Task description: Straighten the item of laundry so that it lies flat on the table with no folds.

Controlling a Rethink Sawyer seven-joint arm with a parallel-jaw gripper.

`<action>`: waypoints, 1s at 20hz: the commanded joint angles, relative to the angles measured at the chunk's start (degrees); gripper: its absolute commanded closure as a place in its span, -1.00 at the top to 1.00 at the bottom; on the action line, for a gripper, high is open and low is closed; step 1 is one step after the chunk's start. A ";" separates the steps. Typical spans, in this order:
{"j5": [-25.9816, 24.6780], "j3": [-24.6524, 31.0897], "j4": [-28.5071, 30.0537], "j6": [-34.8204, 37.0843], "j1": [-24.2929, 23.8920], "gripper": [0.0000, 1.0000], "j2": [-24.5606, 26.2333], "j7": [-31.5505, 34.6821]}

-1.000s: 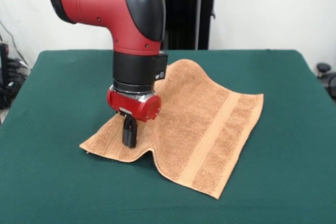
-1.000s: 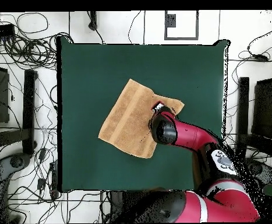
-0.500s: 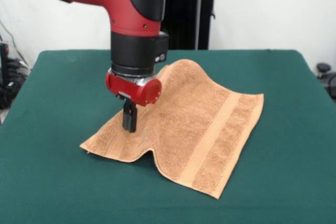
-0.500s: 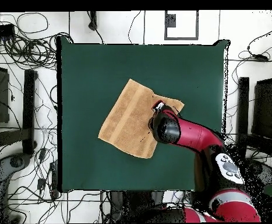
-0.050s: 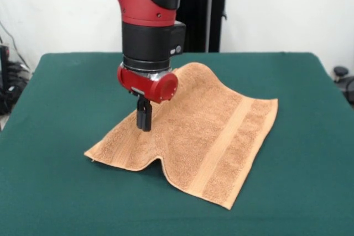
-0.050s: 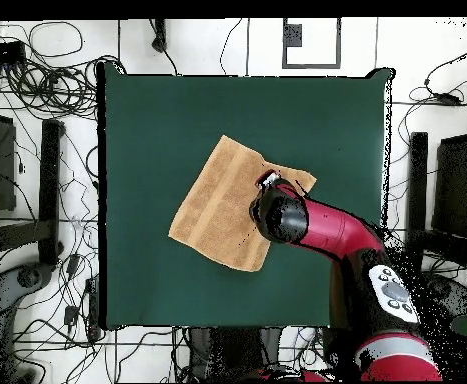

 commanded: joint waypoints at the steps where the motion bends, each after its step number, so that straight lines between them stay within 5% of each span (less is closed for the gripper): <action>1: 3.08 6.41 4.03 3.87 0.98 -1.00 1.90 6.44; 20: 10.05 8.64 10.05 -4.30 3.21 -1.00 5.99 13.61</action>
